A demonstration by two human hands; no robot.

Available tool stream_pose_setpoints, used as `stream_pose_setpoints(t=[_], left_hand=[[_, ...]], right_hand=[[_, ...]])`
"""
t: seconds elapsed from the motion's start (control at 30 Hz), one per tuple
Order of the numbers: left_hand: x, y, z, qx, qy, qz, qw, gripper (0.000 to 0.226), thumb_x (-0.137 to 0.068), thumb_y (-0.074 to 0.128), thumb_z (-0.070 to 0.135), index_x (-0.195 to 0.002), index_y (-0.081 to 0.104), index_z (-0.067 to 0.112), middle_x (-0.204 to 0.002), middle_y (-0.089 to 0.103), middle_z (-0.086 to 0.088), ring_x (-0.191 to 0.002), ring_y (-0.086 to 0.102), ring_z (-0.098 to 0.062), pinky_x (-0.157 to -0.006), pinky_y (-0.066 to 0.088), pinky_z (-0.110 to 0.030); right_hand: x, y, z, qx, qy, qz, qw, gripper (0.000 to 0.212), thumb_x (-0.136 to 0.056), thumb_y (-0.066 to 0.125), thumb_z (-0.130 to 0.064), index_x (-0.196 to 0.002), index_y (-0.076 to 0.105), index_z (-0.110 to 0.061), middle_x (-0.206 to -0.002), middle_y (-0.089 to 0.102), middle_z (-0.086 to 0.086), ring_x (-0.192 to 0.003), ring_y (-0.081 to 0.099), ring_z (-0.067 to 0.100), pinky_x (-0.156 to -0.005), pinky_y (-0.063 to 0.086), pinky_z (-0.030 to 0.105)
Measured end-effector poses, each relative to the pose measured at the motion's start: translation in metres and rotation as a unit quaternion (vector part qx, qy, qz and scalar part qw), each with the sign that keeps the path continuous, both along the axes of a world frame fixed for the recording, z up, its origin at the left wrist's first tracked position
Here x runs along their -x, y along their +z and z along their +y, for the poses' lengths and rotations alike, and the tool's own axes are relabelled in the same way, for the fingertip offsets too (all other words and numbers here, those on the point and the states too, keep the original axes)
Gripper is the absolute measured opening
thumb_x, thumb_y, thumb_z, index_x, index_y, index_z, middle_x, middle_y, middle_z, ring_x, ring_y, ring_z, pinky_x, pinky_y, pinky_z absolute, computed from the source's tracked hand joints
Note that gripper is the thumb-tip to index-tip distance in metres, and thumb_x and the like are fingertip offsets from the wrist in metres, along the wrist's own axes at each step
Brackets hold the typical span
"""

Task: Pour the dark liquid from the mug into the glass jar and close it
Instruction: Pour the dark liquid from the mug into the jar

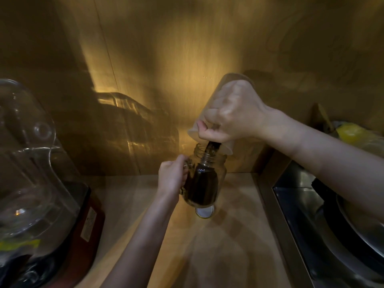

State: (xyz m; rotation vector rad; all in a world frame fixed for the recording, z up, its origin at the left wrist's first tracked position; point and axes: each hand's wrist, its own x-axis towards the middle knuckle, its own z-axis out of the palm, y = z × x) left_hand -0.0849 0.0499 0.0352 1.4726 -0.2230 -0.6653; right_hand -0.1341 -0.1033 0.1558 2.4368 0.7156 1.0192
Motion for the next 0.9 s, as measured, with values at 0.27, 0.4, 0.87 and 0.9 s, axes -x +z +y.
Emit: stream_pose_setpoints(t=[0.27,0.4,0.87,0.9], left_hand=[[-0.002,0.003,0.001,0.006,-0.008,0.005,1.000,0.031,-0.084,0.053,0.022,-0.054,0.048,0.018,-0.031,0.036,0.010,-0.032,0.032,-0.004,-0.041,0.026,-0.018],[-0.002,0.003,0.001,0.006,-0.004,0.006,1.000,0.028,-0.084,0.053,0.021,-0.056,0.048,0.017,-0.030,0.034,0.010,-0.030,0.031,-0.003,-0.037,0.025,-0.016],[0.000,0.006,0.004,0.024,-0.001,0.017,1.000,0.041,-0.084,0.051,0.017,-0.044,0.041,0.020,-0.030,0.031,0.010,-0.029,0.026,-0.004,-0.035,0.021,-0.016],[0.000,0.006,0.004,0.026,-0.003,0.017,1.000,0.042,-0.084,0.051,0.017,-0.043,0.041,0.020,-0.030,0.031,0.010,-0.029,0.026,-0.004,-0.035,0.021,-0.017]], right_hand=[[-0.003,0.002,-0.002,0.023,0.016,-0.003,1.000,0.047,-0.085,0.052,-0.021,-0.039,0.058,-0.011,-0.032,0.050,0.001,-0.030,0.047,0.018,-0.036,0.041,0.023],[-0.003,0.003,0.002,0.039,0.021,-0.005,0.999,0.043,-0.079,0.058,-0.019,-0.037,0.055,-0.011,-0.030,0.047,0.001,-0.028,0.043,0.017,-0.038,0.033,0.021],[-0.001,0.003,0.009,0.050,0.035,-0.031,0.998,0.046,-0.079,0.055,-0.020,-0.035,0.049,-0.012,-0.028,0.042,0.001,-0.027,0.039,0.017,-0.047,0.020,0.019],[0.000,0.004,0.008,0.052,0.036,-0.031,0.997,0.046,-0.080,0.054,-0.020,-0.035,0.049,-0.012,-0.029,0.042,0.001,-0.027,0.040,0.018,-0.047,0.019,0.019]])
